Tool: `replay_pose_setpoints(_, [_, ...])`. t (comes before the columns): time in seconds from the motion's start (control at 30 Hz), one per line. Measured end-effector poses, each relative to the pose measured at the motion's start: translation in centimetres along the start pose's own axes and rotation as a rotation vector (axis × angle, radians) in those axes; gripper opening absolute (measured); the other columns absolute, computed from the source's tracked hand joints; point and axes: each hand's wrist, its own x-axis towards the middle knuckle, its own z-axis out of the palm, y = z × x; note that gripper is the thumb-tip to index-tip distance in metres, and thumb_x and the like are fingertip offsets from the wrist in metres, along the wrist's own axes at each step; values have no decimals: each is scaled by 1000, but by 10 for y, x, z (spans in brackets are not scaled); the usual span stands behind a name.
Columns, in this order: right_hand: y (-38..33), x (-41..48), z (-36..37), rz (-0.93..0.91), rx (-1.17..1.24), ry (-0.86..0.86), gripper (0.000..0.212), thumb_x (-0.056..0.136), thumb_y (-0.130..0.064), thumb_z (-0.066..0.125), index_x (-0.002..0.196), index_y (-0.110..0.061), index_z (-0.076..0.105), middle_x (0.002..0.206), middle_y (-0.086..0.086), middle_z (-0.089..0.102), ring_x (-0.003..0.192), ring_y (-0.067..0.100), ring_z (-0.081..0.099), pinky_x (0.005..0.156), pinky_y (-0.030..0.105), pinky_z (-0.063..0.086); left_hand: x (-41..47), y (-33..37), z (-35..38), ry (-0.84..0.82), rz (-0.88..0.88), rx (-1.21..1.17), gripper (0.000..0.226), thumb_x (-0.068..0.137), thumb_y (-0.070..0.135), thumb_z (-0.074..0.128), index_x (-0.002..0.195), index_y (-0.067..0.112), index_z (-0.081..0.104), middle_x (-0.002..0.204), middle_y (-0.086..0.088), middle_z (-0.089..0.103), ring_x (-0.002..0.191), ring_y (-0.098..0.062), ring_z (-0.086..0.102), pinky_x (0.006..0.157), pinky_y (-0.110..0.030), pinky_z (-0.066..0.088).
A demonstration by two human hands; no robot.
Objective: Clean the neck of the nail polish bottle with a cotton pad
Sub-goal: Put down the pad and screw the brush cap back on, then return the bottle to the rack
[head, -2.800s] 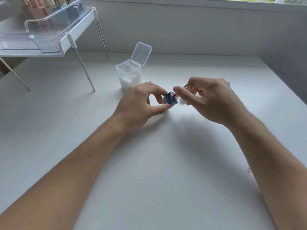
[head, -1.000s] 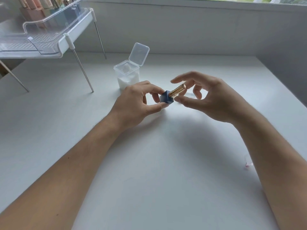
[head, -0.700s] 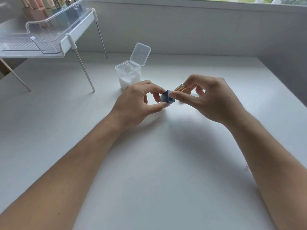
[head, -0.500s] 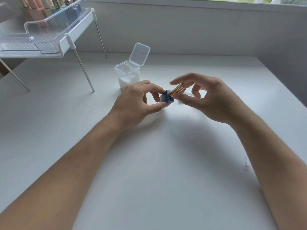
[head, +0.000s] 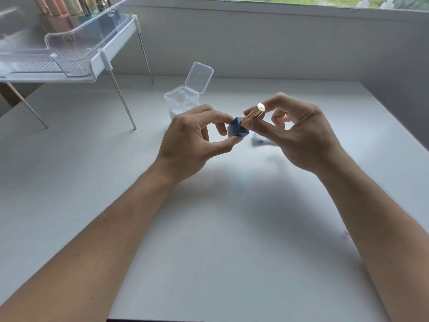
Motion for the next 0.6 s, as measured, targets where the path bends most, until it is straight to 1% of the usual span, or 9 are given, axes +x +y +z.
replay_pose_setpoints(0.07, [-3,-1,5,-9,-5,23,16,101,-37,84,107,-23,82,93,-32,75,71,9,48,79,15,45,0,2,-1,53,-4,15,27,89,46,93,109,29,86,95,13,73,60,-14,55,61,-36,54])
replay_pose_setpoints(0.13, [-6,-2,13,-9,3,43,15,103,-41,82,111,-28,78,110,-23,80,77,27,53,83,31,51,0,5,-1,109,-16,36,28,88,49,92,107,30,84,94,14,72,60,-13,56,61,-38,55])
replay_pose_setpoints(0.17, [-7,-3,17,-11,3,57,17,103,-42,81,114,-29,76,113,-21,80,78,30,55,86,36,54,-1,8,-1,135,-17,61,29,88,51,91,106,30,83,94,15,71,61,-13,57,61,-37,56])
replay_pose_setpoints(0.2, [-8,-4,20,-16,3,72,21,102,-43,81,116,-28,74,114,-19,81,76,26,56,87,39,55,-3,12,-1,161,-13,94,29,89,53,91,105,30,82,94,15,70,61,-12,57,60,-36,55])
replay_pose_setpoints(0.27, [-12,-5,25,-26,1,89,26,100,-46,84,115,-29,72,111,-17,81,74,12,57,86,36,54,-5,19,-1,208,3,166,29,90,53,89,102,29,79,93,15,67,62,-11,55,57,-35,54])
replay_pose_setpoints(0.3, [-13,-6,26,-29,-7,91,24,98,-48,84,111,-31,73,109,-17,82,74,9,58,84,33,53,-6,21,-2,227,14,200,29,91,52,89,101,27,77,92,14,65,62,-11,52,54,-35,53])
replay_pose_setpoints(0.4, [-18,-6,29,-31,-25,92,15,98,-49,85,105,-37,79,106,-20,83,73,8,59,82,26,52,-7,27,-6,248,74,289,30,94,48,87,99,22,73,88,12,62,64,-8,45,49,-30,47])
replay_pose_setpoints(0.5, [-24,-5,34,-34,-8,72,14,100,-43,84,110,-34,83,107,-19,83,75,9,59,88,26,52,-10,33,-16,239,133,334,32,97,47,85,99,18,72,88,11,61,65,-7,42,51,-23,38])
replay_pose_setpoints(0.6, [-33,-2,42,-39,-22,60,11,100,-42,84,108,-35,83,107,-18,83,77,15,60,91,32,53,-17,35,-35,217,153,354,34,98,52,85,105,20,74,95,11,62,70,-6,45,51,-26,45])
